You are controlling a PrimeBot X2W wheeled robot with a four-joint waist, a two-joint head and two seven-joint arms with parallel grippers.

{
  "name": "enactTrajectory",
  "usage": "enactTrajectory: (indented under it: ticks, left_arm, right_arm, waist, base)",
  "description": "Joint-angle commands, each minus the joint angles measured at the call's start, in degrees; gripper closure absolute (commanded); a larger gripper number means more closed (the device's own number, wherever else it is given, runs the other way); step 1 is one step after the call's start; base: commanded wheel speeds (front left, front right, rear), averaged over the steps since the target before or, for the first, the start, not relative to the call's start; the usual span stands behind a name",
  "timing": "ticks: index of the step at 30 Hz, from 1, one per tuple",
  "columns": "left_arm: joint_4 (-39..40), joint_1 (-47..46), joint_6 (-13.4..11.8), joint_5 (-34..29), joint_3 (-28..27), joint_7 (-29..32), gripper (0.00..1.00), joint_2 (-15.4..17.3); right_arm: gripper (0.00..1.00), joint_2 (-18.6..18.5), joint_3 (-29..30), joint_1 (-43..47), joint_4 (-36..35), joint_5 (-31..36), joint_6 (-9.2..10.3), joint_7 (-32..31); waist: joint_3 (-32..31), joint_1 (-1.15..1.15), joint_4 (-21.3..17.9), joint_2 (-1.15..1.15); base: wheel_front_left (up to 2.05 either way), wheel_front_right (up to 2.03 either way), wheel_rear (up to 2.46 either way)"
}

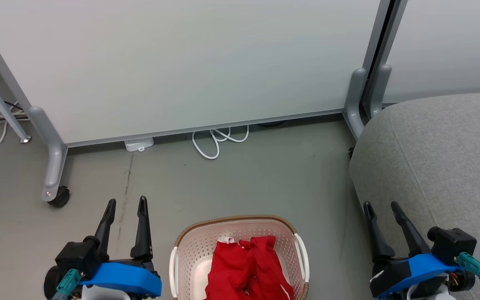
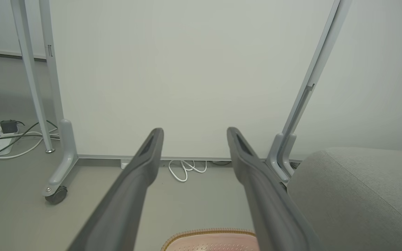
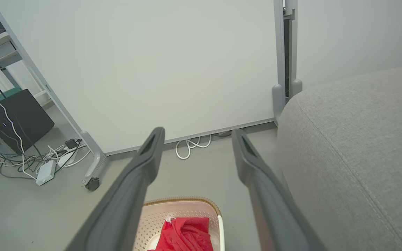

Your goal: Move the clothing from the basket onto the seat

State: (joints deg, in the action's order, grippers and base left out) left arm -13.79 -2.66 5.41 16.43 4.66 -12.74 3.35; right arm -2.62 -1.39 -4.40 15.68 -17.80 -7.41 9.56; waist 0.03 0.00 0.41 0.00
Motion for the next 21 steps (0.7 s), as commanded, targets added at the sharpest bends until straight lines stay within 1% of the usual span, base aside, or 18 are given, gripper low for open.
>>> enactTrajectory:
  ticks: [1, 21]
  left_arm:
    - [0.07, 0.01, 0.14, -0.92, 0.22, -0.45, 0.00, 0.02]
    - [-1.14, -0.76, 0.71, -5.51, 0.64, -2.59, 0.00, -0.42]
  right_arm:
    - [0.00, -0.37, 0.04, -0.06, -0.38, 1.08, -0.12, -0.18]
    - [0.00, -0.41, 0.47, -0.20, -1.01, 9.86, -0.10, 0.85]
  waist:
    - [0.01, 0.00, 0.01, 0.00]
    - [0.91, 0.00, -0.09, 0.00]
  base:
    - [0.00, 0.00, 0.00]
    - [0.00, 0.00, 0.00]
